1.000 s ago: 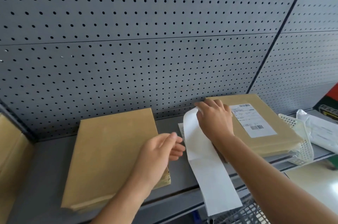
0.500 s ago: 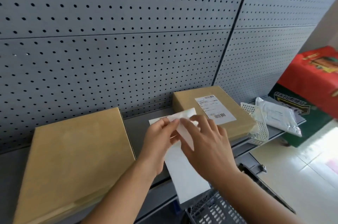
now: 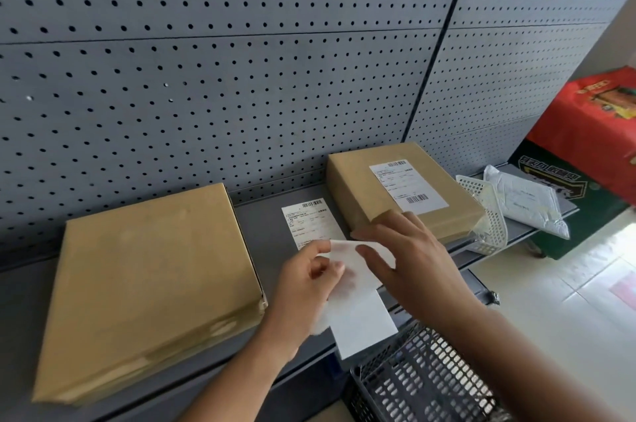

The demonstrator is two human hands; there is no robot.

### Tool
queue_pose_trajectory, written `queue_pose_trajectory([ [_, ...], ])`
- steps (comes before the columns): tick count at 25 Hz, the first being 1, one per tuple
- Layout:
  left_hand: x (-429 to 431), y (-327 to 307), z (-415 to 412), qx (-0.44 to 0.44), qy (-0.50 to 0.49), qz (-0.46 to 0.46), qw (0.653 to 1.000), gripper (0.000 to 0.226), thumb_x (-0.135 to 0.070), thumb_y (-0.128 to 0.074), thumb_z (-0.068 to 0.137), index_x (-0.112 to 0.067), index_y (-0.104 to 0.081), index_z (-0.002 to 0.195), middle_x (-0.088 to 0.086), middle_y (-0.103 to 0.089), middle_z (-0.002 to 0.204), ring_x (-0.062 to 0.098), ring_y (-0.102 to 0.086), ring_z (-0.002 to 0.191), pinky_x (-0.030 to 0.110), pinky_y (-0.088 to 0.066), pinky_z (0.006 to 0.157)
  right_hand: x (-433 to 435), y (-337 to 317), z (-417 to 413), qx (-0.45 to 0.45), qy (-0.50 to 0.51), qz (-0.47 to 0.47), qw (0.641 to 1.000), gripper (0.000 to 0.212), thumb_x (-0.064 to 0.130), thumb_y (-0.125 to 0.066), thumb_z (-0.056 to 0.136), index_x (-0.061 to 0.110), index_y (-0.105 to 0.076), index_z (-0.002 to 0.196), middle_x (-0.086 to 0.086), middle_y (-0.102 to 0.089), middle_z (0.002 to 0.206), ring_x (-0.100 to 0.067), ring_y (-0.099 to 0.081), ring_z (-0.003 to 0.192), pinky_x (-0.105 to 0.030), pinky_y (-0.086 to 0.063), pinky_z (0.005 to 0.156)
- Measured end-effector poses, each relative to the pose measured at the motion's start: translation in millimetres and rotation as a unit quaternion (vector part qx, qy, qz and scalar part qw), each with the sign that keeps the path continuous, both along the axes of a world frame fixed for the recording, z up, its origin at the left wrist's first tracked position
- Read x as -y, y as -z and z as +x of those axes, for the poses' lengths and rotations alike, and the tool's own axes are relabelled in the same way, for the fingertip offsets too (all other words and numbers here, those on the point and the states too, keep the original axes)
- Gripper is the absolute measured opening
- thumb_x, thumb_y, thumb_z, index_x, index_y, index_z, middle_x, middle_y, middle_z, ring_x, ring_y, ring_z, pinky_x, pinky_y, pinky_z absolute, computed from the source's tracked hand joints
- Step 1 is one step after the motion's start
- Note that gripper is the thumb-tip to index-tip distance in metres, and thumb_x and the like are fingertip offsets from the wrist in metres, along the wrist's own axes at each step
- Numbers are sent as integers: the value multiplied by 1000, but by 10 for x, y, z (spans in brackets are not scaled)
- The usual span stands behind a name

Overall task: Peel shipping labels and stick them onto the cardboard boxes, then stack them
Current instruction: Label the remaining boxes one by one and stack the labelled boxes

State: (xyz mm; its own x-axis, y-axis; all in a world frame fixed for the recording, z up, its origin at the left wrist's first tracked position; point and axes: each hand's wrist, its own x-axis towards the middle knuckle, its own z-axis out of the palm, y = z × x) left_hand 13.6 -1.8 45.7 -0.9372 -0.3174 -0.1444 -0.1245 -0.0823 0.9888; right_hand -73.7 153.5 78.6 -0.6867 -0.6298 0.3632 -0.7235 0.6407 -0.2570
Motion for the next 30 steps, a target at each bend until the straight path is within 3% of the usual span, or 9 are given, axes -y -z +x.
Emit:
queue_pose_trajectory([
  [4, 38, 92, 0, -12, 12, -20, 1000, 23, -11, -62, 99, -29, -68, 111, 6, -79, 93, 15, -75, 88, 40, -57, 85, 79, 37, -118, 0, -68, 54, 996, 27, 48, -54, 94, 33, -71, 109, 13, -65, 103, -13, -57, 95, -29, -51, 78],
  [6, 50, 133, 6, -16, 24, -37, 999, 25, -12, -62, 99, -26, -68, 119, 6, -79, 96, 19, -75, 94, 47, -57, 94, 102, 31, -145, -7, -77, 46, 996, 26, 49, -54, 95, 32, -72, 103, 15, -67, 99, -10, -59, 92, -25, -51, 72],
  [12, 61, 225, 24, -21, 34, -88, 995, 30, -26, -63, 97, -28, -68, 126, 5, -78, 96, 28, -71, 96, 55, -53, 92, 125, 55, -169, -13, -93, 48, 994, 24, 46, -53, 96, 31, -72, 99, 17, -67, 93, -6, -60, 87, -20, -48, 64],
  [19, 74, 248, 17, -26, 34, -99, 994, 30, -21, -62, 97, -26, -68, 127, 10, -72, 85, 14, -58, 74, 33, -46, 74, 167, 54, -173, -35, -95, 41, 994, 20, 36, -55, 94, 27, -72, 94, 14, -66, 87, -9, -63, 80, -18, -43, 63],
  [24, 93, 247, 37, -4, 27, -106, 994, 29, -18, -65, 97, -26, -63, 125, 7, -73, 89, 10, -65, 77, 19, -50, 75, 227, 31, -209, 51, -35, -5, 998, 5, 26, -60, 93, 23, -64, 93, 14, -63, 84, -9, -63, 74, -33, -57, 63],
  [28, 148, 274, 28, 12, 40, -83, 996, 32, -17, -63, 98, -24, -63, 129, 5, -78, 98, 21, -74, 94, 44, -58, 92, 283, -98, -477, 108, 37, -44, 992, 7, 24, -57, 93, 21, -62, 97, 10, -63, 82, -16, -63, 77, -36, -55, 70],
  [30, 156, 279, 6, 18, 39, -88, 995, 33, -16, -61, 99, -24, -63, 130, 1, -79, 101, 19, -74, 97, 47, -57, 94, 320, -220, -642, 110, 58, -56, 991, 9, 24, -55, 95, 18, -61, 97, 7, -63, 86, -19, -62, 79, -37, -52, 70],
])
